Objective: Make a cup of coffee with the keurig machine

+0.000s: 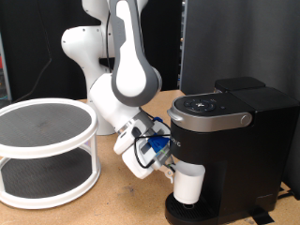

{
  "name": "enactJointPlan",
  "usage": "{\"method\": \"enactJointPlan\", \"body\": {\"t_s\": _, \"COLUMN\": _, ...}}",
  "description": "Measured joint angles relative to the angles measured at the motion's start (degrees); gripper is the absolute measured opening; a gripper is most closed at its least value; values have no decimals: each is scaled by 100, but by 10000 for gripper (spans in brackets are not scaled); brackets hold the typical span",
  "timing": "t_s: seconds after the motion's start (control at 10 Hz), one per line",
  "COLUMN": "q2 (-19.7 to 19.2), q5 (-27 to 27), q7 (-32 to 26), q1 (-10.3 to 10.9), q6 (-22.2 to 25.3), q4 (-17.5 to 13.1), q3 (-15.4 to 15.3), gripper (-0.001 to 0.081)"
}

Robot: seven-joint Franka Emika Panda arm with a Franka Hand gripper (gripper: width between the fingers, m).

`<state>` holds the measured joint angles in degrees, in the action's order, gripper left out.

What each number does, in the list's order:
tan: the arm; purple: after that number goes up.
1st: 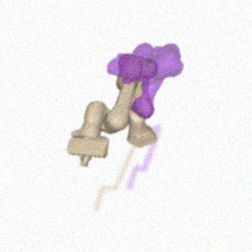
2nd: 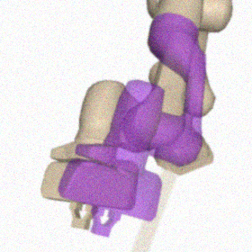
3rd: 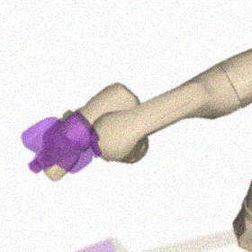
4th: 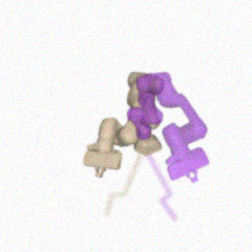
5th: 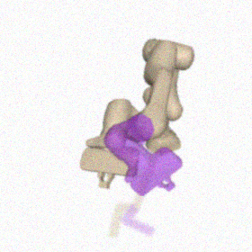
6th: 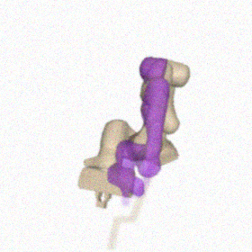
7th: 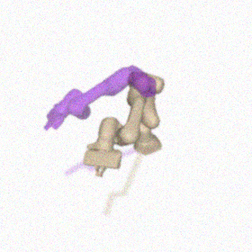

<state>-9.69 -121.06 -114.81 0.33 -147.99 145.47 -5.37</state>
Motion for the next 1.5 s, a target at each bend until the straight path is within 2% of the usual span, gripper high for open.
{"method": "enactJointPlan", "body": {"t_s": 0.2, "q2": -240, "q5": -331, "q7": -318, "q1": 18, "q6": -31, "q4": -134, "q3": 0, "gripper": 72}}
{"method": "enactJointPlan", "body": {"t_s": 0.5, "q2": -430, "q5": -439, "q7": -432, "q1": 18, "q6": 2, "q4": -242, "q3": -1, "gripper": 73}}
{"method": "enactJointPlan", "body": {"t_s": 0.6, "q2": -431, "q5": -439, "q7": -432, "q1": 18, "q6": 22, "q4": -239, "q3": 0, "gripper": 239}}
{"method": "enactJointPlan", "body": {"t_s": 0.7, "q2": -431, "q5": -415, "q7": -423, "q1": 17, "q6": 39, "q4": -230, "q3": 0, "gripper": 239}}
{"method": "enactJointPlan", "body": {"t_s": 0.8, "q2": -430, "q5": -320, "q7": -316, "q1": 13, "q6": 42, "q4": -212, "q3": 0, "gripper": 440}}
{"method": "enactJointPlan", "body": {"t_s": 0.9, "q2": -412, "q5": -236, "q7": -152, "q1": 10, "q6": 6, "q4": -186, "q3": 1, "gripper": 440}}
{"method": "enactJointPlan", "body": {"t_s": 1.0, "q2": -345, "q5": -190, "q7": -30, "q1": 3, "q6": -22, "q4": -123, "q3": 8, "gripper": 589}}
{"method": "enactJointPlan", "body": {"t_s": 1.1, "q2": -217, "q5": -31, "q7": 180, "q1": -33, "q6": -23, "q4": -16, "q3": 12, "gripper": 589}}
{"method": "enactJointPlan", "body": {"t_s": 1.2, "q2": -27, "q5": 224, "q7": 472, "q1": -87, "q6": 44, "q4": 123, "q3": 27, "gripper": 746}}
{"method": "enactJointPlan", "body": {"t_s": 1.3, "q2": 193, "q5": 571, "q7": 814, "q1": -158, "q6": 170, "q4": 276, "q3": 48, "gripper": 746}}
{"method": "enactJointPlan", "body": {"t_s": 1.4, "q2": 418, "q5": 943, "q7": 1169, "q1": -228, "q6": 279, "q4": 421, "q3": 81, "gripper": 797}}
{"method": "enactJointPlan", "body": {"t_s": 1.5, "q2": 642, "q5": 1339, "q7": 1482, "q1": -291, "q6": 379, "q4": 555, "q3": 122, "gripper": 803}}
